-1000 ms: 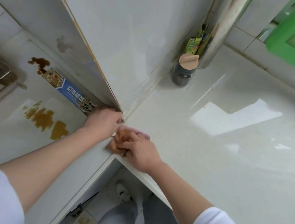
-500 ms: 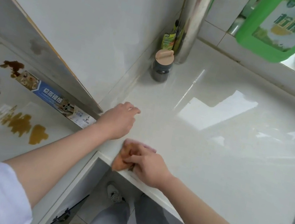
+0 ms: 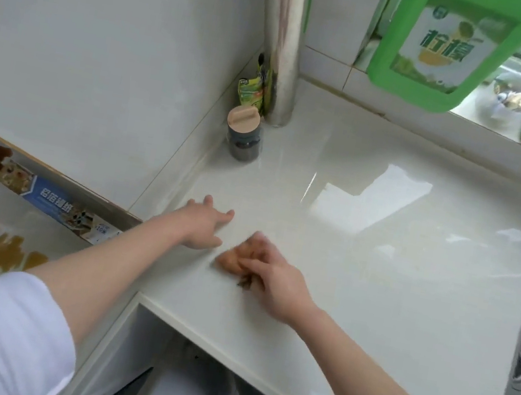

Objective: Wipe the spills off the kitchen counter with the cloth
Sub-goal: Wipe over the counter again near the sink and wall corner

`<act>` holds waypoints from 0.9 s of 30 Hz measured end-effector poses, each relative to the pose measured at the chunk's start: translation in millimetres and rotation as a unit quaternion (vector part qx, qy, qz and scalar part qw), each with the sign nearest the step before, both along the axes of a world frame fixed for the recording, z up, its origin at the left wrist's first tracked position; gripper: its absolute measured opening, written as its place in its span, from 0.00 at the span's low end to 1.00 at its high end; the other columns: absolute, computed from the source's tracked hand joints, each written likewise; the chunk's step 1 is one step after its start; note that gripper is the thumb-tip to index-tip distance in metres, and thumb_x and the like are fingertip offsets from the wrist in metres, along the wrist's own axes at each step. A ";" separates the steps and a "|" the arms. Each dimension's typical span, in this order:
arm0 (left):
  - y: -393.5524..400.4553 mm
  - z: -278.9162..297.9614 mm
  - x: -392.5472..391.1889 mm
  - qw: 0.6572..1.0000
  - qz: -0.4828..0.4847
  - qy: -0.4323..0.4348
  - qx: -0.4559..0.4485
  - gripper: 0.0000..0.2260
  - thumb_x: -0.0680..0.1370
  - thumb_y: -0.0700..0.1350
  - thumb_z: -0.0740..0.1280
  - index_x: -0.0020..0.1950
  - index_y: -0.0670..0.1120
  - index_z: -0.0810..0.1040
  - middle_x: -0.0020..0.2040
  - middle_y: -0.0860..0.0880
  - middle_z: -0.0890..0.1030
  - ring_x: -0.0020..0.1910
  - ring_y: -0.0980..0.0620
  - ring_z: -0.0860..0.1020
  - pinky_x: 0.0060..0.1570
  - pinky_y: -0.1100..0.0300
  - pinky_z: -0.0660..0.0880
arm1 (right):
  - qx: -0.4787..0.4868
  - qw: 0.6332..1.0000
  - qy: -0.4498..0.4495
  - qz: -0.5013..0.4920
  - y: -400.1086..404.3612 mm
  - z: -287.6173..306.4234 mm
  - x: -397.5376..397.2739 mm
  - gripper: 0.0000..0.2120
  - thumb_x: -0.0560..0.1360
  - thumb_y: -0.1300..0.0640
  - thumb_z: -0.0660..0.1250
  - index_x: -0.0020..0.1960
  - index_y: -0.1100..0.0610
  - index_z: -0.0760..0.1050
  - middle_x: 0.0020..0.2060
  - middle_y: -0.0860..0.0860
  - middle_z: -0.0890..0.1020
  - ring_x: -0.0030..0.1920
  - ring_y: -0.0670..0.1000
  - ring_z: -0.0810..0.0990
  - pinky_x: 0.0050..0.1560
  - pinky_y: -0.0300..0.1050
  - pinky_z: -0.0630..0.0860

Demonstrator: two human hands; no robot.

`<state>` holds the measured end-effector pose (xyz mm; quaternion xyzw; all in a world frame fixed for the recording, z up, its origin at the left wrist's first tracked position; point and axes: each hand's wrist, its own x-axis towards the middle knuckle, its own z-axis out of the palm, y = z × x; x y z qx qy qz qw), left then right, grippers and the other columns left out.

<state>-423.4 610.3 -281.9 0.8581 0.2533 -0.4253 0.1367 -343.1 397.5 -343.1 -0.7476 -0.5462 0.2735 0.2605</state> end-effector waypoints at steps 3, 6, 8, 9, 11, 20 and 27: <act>-2.3 6.1 4.8 1.000 0.004 0.010 -0.003 0.32 0.80 0.53 0.59 0.80 0.60 0.45 0.80 0.38 0.43 0.76 0.32 0.53 0.73 0.47 0.58 | -0.045 0.999 0.000 0.006 -13.4 1.3 52.7 0.16 0.68 0.51 0.65 0.53 0.41 0.83 0.59 0.41 0.76 0.55 0.43 0.78 0.53 0.42 0.76; -6.8 6.8 0.7 1.000 0.016 0.021 -0.013 0.34 0.79 0.54 0.59 0.80 0.61 0.44 0.80 0.42 0.40 0.78 0.34 0.47 0.72 0.45 0.59 | -0.080 0.957 -0.021 -0.277 -0.1 1.2 145.9 0.17 0.72 0.57 0.63 0.57 0.43 0.80 0.59 0.46 0.72 0.54 0.48 0.77 0.51 0.44 0.75; -5.1 5.9 2.3 0.999 0.017 0.025 -0.015 0.33 0.79 0.56 0.59 0.79 0.62 0.43 0.80 0.43 0.40 0.78 0.34 0.47 0.72 0.44 0.59 | -0.058 0.910 0.002 -0.410 18.5 2.7 175.4 0.17 0.72 0.58 0.60 0.56 0.46 0.79 0.62 0.46 0.69 0.56 0.51 0.78 0.49 0.44 0.73; -1.7 6.0 5.0 0.999 0.017 0.031 -0.018 0.33 0.79 0.56 0.58 0.79 0.62 0.44 0.80 0.43 0.40 0.78 0.34 0.48 0.72 0.44 0.59 | -0.038 0.904 0.007 -0.426 31.7 4.2 171.5 0.16 0.71 0.58 0.59 0.54 0.46 0.78 0.61 0.44 0.68 0.55 0.50 0.78 0.48 0.43 0.73; 7.2 8.3 11.5 0.999 0.012 0.037 -0.021 0.30 0.80 0.58 0.58 0.80 0.61 0.50 0.81 0.43 0.48 0.77 0.38 0.56 0.73 0.48 0.62 | -0.004 0.948 -0.001 -0.318 53.3 6.2 136.4 0.15 0.69 0.57 0.61 0.51 0.46 0.79 0.59 0.43 0.71 0.55 0.45 0.76 0.49 0.39 0.73; 47.6 53.1 67.2 0.870 0.181 -0.404 0.216 0.19 0.73 0.61 0.69 0.50 0.49 0.70 0.49 0.49 0.75 0.47 0.46 0.75 0.45 0.52 0.73 | -0.069 0.957 -0.040 -0.279 58.6 -0.4 180.8 0.20 0.73 0.58 0.63 0.63 0.45 0.78 0.68 0.48 0.70 0.59 0.53 0.78 0.56 0.47 0.76; 56.3 39.4 112.6 0.854 0.229 -0.423 0.197 0.26 0.70 0.60 0.73 0.55 0.44 0.68 0.54 0.44 0.75 0.52 0.41 0.76 0.49 0.50 0.73 | -0.025 0.963 -0.001 -0.270 124.6 0.8 172.6 0.19 0.71 0.59 0.63 0.59 0.46 0.80 0.64 0.45 0.72 0.57 0.47 0.75 0.52 0.37 0.68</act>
